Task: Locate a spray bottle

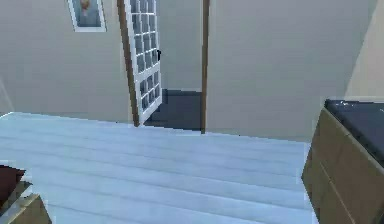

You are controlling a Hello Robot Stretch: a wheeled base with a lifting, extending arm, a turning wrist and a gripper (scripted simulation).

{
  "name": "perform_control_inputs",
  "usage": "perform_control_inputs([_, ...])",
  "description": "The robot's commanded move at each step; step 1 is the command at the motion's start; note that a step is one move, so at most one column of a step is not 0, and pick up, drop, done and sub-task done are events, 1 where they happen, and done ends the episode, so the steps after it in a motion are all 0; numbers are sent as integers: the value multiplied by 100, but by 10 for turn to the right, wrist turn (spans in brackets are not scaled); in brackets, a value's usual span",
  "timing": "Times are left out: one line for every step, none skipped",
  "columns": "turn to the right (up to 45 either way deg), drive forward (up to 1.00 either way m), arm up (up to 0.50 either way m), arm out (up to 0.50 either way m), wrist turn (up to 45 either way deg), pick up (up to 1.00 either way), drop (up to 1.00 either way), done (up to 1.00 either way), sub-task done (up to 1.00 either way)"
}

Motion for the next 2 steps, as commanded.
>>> perform_control_inputs([0,100,0,0,0,0,0,0,0])
perform_control_inputs([0,100,0,0,0,0,0,0,0])
